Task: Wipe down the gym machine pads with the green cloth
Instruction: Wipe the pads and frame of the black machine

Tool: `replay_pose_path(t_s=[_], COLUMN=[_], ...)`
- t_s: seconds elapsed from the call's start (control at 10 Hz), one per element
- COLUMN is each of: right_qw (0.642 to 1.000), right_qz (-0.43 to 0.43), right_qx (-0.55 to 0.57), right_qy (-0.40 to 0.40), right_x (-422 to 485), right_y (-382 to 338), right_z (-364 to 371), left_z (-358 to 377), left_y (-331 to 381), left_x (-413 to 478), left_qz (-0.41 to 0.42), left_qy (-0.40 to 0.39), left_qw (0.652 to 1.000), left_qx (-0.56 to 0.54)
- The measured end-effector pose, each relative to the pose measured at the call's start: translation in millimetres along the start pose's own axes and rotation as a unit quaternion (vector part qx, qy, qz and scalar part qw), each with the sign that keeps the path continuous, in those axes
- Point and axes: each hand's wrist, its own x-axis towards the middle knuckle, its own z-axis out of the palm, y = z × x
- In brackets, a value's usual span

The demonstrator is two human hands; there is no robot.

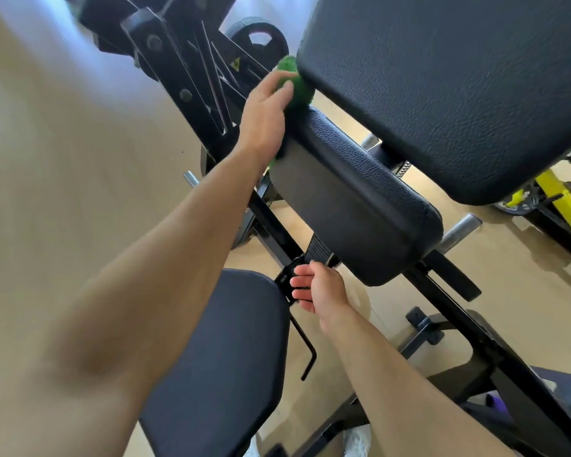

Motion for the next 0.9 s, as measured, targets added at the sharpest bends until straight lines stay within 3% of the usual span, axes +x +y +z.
replay_pose_path(t_s=[0.1, 0.2, 0.3, 0.5, 0.6, 0.7, 0.8, 0.9], right_qw=[1.000, 0.999, 1.000, 0.997, 0.986, 0.961, 0.963, 0.965], right_qz=[0.008, 0.015, 0.001, -0.030, -0.028, -0.103, 0.029, 0.021], right_qx=[-0.003, -0.019, -0.007, 0.071, 0.161, -0.199, 0.252, 0.253], right_qy=[-0.009, -0.026, -0.025, -0.002, 0.032, 0.162, 0.094, 0.071], right_x=[-7.4, -14.7, -23.4, -46.0, -50.0, -57.0, -58.3, -70.5], right_y=[4.0, 5.4, 3.9, -11.2, -12.5, -5.8, 5.5, 11.4], right_z=[5.0, 6.0, 0.4, -13.3, -16.5, -21.8, -37.4, -48.5], left_z=[-0.6, -5.3, -2.5, 25.9, 60.4, 89.1, 95.3, 78.0], left_y=[-13.2, -28.6, -25.9, -14.3, -12.1, -8.2, -13.0, -20.6], left_x=[-15.7, -20.9, -19.5, -77.4, -131.2, -183.8, -214.9, -200.2], left_qz=[0.042, 0.024, -0.053, 0.010, 0.020, 0.067, 0.173, 0.272], left_qy=[0.025, 0.050, 0.057, 0.093, 0.105, 0.103, 0.033, -0.011], left_qw=[0.995, 0.993, 0.995, 0.992, 0.990, 0.984, 0.960, 0.919], left_qx=[0.087, 0.101, 0.056, 0.081, 0.093, 0.128, 0.218, 0.284])
